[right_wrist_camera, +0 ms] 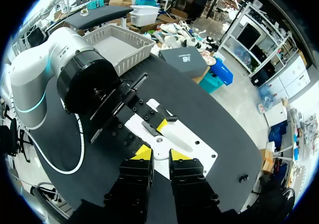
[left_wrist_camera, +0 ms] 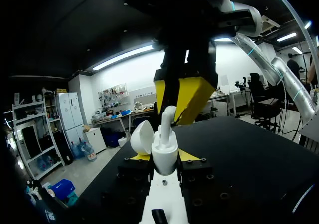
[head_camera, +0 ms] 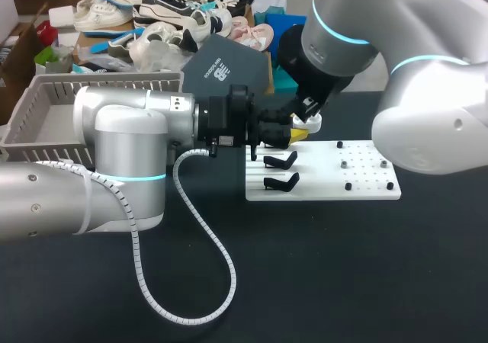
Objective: Pick up each earbud case from the left stands, insert the matching earbuds, close the lid, and place the case in the box.
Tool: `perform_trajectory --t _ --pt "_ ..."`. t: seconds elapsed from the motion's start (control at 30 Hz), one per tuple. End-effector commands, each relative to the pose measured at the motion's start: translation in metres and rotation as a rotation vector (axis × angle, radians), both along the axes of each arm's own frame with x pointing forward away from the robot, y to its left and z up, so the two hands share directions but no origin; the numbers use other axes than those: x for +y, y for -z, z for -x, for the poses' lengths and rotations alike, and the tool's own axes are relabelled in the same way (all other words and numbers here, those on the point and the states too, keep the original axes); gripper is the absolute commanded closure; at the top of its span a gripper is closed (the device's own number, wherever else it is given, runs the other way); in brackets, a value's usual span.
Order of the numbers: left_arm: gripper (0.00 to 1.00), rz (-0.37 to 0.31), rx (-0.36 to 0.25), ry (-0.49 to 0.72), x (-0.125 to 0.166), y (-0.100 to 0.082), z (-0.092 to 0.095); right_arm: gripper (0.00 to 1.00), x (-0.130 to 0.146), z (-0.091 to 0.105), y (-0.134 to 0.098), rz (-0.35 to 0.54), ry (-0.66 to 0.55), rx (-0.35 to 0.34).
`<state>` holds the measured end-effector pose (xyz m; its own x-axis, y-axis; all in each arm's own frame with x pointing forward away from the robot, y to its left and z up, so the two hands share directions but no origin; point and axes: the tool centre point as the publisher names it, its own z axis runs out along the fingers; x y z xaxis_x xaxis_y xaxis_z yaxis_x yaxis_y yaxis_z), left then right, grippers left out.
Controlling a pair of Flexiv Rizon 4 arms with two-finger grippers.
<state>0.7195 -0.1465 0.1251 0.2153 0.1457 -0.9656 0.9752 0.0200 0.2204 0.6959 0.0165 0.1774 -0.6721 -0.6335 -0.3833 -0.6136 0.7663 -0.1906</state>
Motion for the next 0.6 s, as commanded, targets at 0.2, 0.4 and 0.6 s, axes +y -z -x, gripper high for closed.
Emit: perform_trajectory --t 0.2,0.4,0.6 --pt "1.00 0.002 -0.001 -0.002 0.0002 0.0004 0.0004 1.00 0.0054 -0.0038 -0.0001 0.006 -0.001 0.000" --pt "1.00 0.002 -0.001 -0.002 0.0002 0.0004 0.0004 1.00 0.0047 -0.0068 0.0037 0.008 0.008 0.011" --pt "1.00 0.002 -0.001 -0.002 0.0002 0.0004 0.0004 1.00 0.0061 -0.0078 0.0049 0.012 0.009 0.011"
